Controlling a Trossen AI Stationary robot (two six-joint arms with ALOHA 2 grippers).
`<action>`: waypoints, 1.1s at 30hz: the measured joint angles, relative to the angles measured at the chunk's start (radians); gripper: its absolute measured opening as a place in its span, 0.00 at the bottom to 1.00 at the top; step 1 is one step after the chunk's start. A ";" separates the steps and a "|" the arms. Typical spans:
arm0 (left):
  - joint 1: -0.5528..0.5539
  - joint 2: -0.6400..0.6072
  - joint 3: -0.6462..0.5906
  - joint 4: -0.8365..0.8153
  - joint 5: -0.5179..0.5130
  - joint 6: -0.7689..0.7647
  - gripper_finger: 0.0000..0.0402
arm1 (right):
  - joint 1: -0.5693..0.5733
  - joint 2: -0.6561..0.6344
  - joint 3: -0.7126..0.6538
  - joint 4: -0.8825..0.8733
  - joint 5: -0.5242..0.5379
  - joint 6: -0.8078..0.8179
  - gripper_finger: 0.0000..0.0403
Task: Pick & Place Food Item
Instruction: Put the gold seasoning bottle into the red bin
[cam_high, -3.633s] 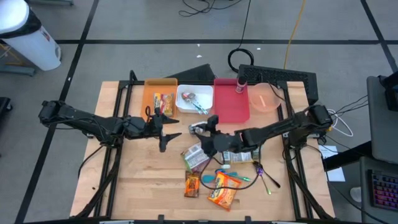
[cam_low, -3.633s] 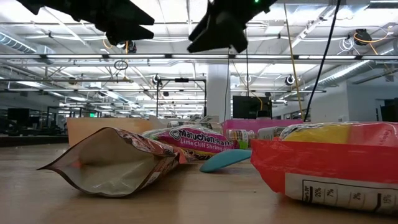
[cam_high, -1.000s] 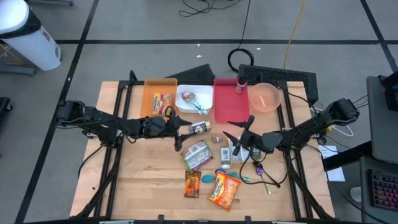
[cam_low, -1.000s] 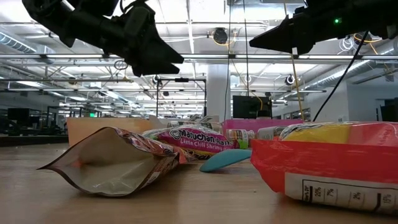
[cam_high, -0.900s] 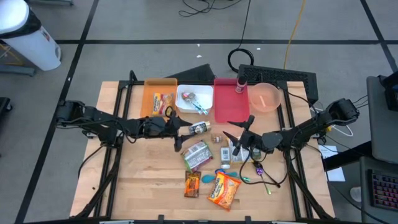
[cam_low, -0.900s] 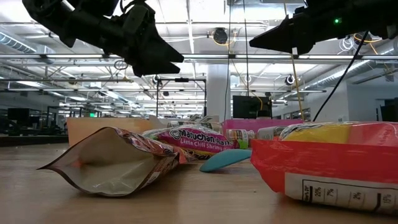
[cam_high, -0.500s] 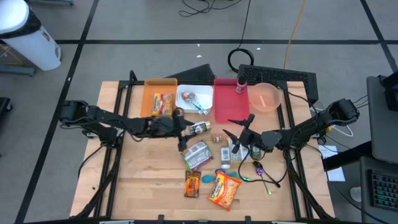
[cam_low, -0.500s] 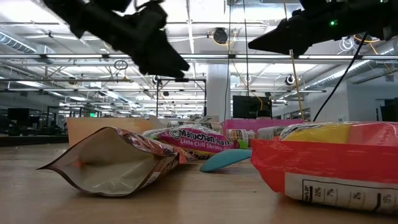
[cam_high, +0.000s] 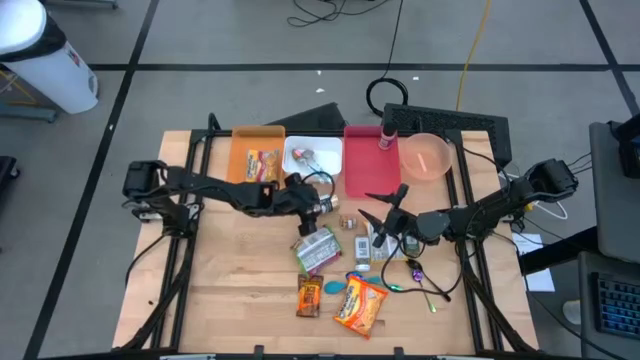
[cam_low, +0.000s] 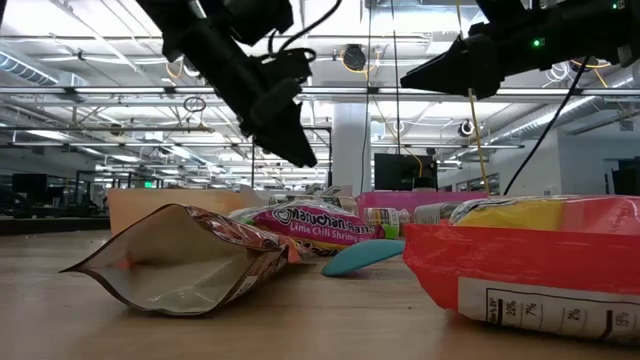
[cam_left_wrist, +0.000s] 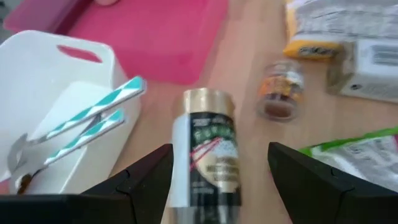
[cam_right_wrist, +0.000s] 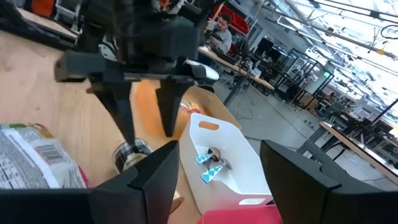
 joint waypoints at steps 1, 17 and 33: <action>0.006 0.006 0.005 0.005 0.000 0.000 0.67 | 0.000 0.000 0.000 -0.003 0.000 0.000 0.55; 0.020 -0.007 0.006 -0.006 0.008 0.008 0.67 | 0.001 0.000 0.000 -0.019 0.000 0.019 0.55; 0.026 -0.007 0.006 -0.048 0.130 -0.026 0.85 | 0.002 0.000 0.000 -0.019 0.000 0.042 0.55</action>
